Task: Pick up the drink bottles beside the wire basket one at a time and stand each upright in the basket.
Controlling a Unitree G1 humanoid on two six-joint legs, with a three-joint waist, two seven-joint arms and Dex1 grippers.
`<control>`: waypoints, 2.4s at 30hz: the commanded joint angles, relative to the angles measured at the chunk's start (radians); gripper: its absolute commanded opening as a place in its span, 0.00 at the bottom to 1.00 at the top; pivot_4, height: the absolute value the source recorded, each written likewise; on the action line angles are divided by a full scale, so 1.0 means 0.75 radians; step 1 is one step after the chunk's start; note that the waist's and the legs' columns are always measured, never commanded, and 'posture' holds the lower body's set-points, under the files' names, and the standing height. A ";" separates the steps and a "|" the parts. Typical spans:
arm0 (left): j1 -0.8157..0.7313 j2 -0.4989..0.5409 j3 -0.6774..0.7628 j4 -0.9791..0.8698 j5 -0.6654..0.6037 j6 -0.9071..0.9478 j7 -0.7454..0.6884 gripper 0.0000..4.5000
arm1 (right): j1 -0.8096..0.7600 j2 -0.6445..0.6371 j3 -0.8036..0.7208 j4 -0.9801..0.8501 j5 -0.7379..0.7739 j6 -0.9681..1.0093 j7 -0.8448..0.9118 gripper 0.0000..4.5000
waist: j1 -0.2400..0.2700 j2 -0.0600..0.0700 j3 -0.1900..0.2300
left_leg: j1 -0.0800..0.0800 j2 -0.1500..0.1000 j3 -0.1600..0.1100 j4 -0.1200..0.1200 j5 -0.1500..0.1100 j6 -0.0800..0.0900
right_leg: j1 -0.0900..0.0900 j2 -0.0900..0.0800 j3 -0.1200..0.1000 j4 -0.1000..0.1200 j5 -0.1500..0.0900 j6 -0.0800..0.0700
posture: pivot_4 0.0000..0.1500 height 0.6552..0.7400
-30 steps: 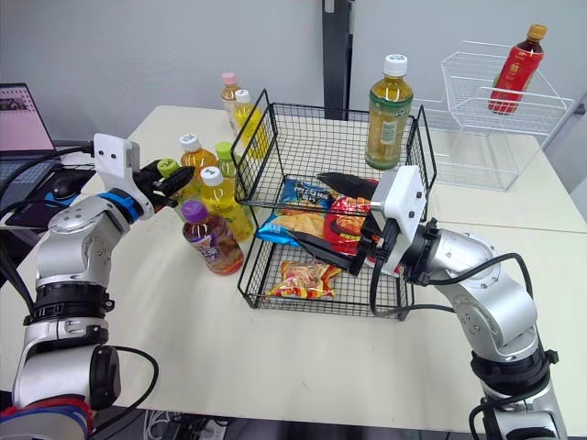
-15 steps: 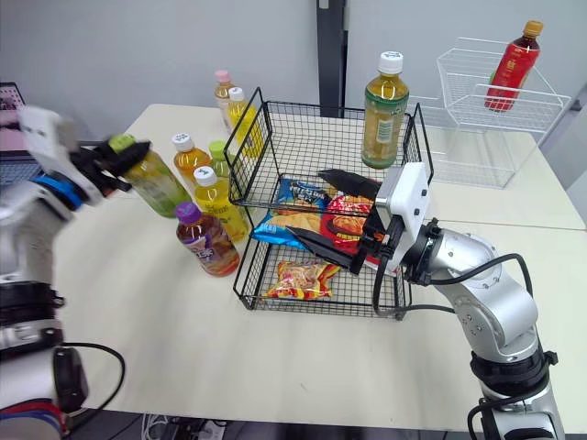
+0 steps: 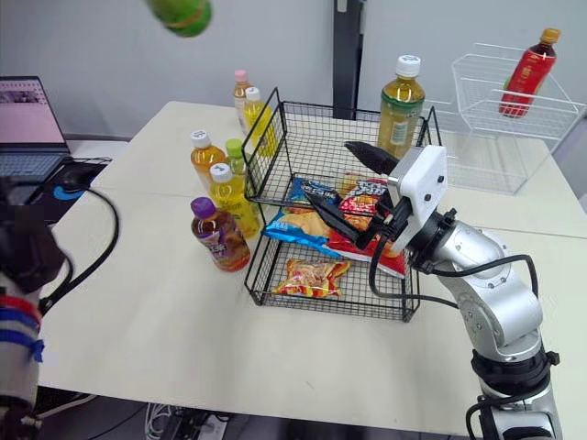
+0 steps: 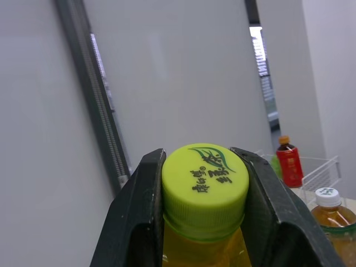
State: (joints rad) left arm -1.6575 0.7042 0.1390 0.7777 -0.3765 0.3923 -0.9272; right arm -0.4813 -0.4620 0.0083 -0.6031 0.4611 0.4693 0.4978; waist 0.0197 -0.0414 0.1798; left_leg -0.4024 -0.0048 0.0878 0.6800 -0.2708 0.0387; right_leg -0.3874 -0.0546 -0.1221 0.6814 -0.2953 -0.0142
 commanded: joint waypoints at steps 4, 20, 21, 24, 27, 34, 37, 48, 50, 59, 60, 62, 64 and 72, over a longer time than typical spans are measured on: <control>-0.144 -0.245 -0.006 0.287 0.070 -0.177 0.039 0.30 | 0.046 0.011 -0.027 -0.116 -0.085 -0.005 -0.118 1.00 | -0.012 0.002 0.001 | -0.002 0.000 0.001 -0.002 0.001 -0.001 | -0.002 0.000 0.000 -0.001 -0.001 -0.001 | 1.00 1.00; -0.099 -0.551 -0.020 0.541 0.198 -0.243 0.027 0.30 | 0.141 0.016 -0.043 -0.270 -0.132 0.109 -0.256 1.00 | -0.026 0.004 0.003 | -0.005 0.000 0.001 0.000 0.002 -0.002 | -0.006 0.000 0.000 0.000 -0.001 -0.001 | 1.00 1.00; -0.095 -0.559 -0.029 0.546 0.213 -0.244 0.034 0.30 | 0.140 0.016 -0.043 -0.275 -0.134 0.114 -0.261 1.00 | -0.026 0.004 0.003 | -0.005 0.000 0.001 0.000 0.002 -0.002 | -0.006 0.001 0.000 0.000 -0.001 -0.001 | 1.00 1.00; -0.089 -0.573 -0.041 0.559 0.244 -0.248 0.045 0.30 | 0.143 0.016 -0.045 -0.289 -0.133 0.126 -0.269 1.00 | -0.028 0.004 0.003 | -0.005 0.000 0.001 0.000 0.002 -0.002 | -0.006 0.001 0.000 0.000 -0.001 -0.001 | 1.00 1.00; -0.082 -0.581 -0.046 0.565 0.267 -0.237 0.044 0.30 | 0.145 0.018 -0.045 -0.298 -0.131 0.132 -0.273 1.00 | -0.028 0.005 0.003 | -0.005 0.000 0.001 0.000 0.002 -0.003 | -0.006 0.001 0.000 0.000 -0.001 -0.001 | 1.00 1.00; -0.065 -0.585 -0.020 0.563 0.264 -0.238 0.025 0.75 | 0.136 0.025 -0.033 -0.293 -0.128 0.128 -0.265 1.00 | -0.027 0.005 0.003 | -0.005 0.000 0.001 0.000 0.002 -0.003 | -0.005 0.001 0.000 0.000 -0.001 -0.001 | 1.00 1.00; -0.083 -0.556 0.037 0.544 0.224 -0.219 0.031 0.94 | 0.131 0.029 -0.024 -0.286 -0.126 0.124 -0.258 1.00 | -0.028 0.005 0.003 | -0.005 0.000 0.001 0.000 0.002 -0.003 | -0.005 0.001 0.000 0.000 -0.001 -0.001 | 1.00 1.00; 0.217 -0.172 0.150 0.110 0.166 -0.202 0.017 1.00 | 0.067 0.015 -0.026 -0.192 0.009 0.108 -0.080 1.00 | -0.036 0.006 0.002 | 0.002 0.000 0.001 -0.001 0.003 -0.004 | -0.001 0.001 0.001 0.002 -0.001 -0.001 | 1.00 1.00; 0.355 -0.034 0.190 0.003 0.190 -0.222 0.076 1.00 | 0.033 0.011 -0.018 -0.139 0.062 0.094 -0.001 1.00 | -0.044 0.006 0.002 | 0.003 0.000 0.001 0.000 0.003 -0.004 | 0.000 0.001 0.003 0.003 0.000 -0.001 | 1.00 1.00; 1.326 0.232 0.660 -0.808 0.018 0.061 0.228 1.00 | -0.080 -0.017 0.038 0.038 0.246 0.094 0.305 1.00 | -0.051 0.005 0.001 | 0.003 0.000 -0.002 0.000 0.003 -0.004 | 0.003 -0.001 0.001 0.000 0.000 -0.001 | 1.00 1.00; 1.405 0.226 0.696 -0.877 -0.004 0.086 0.236 1.00 | -0.086 -0.018 0.039 0.048 0.250 0.093 0.318 1.00 | -0.051 0.005 0.001 | 0.003 0.000 -0.002 0.000 0.003 -0.004 | 0.004 -0.001 0.000 -0.001 0.000 -0.001 | 1.00 1.00; 1.659 0.150 0.836 -1.091 -0.096 0.178 0.256 1.00 | -0.109 -0.014 0.048 0.082 0.267 0.093 0.357 1.00 | -0.034 0.003 0.000 | 0.004 0.000 -0.004 0.000 0.003 -0.004 | 0.006 -0.001 0.000 -0.001 0.000 0.000 | 1.00 1.00; 1.883 0.057 0.945 -1.285 -0.174 0.255 0.286 1.00 | -0.126 -0.012 0.052 0.113 0.270 0.080 0.387 1.00 | -0.029 0.004 0.001 | 0.004 0.000 -0.006 0.000 0.003 -0.003 | 0.006 -0.001 0.000 -0.001 0.001 0.000 | 1.00 1.00; 2.222 -0.158 0.993 -1.657 -0.346 0.379 0.486 1.00 | -0.165 0.032 0.075 0.194 0.228 0.021 0.403 1.00 | -0.010 0.003 0.000 | 0.008 0.000 -0.009 0.000 0.004 -0.002 | 0.011 -0.001 -0.002 0.000 0.002 -0.003 | 1.00 1.00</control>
State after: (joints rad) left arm 0.0147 0.5805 0.8681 -0.4167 -0.6103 0.6780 -0.5959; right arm -0.5845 -0.4394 0.0681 -0.4414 0.6369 0.5108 0.7947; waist 0.0121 -0.0394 0.1794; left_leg -0.3961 -0.0046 0.0807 0.6796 -0.2677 0.0374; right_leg -0.3790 -0.0552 -0.1239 0.6813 -0.2934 -0.0172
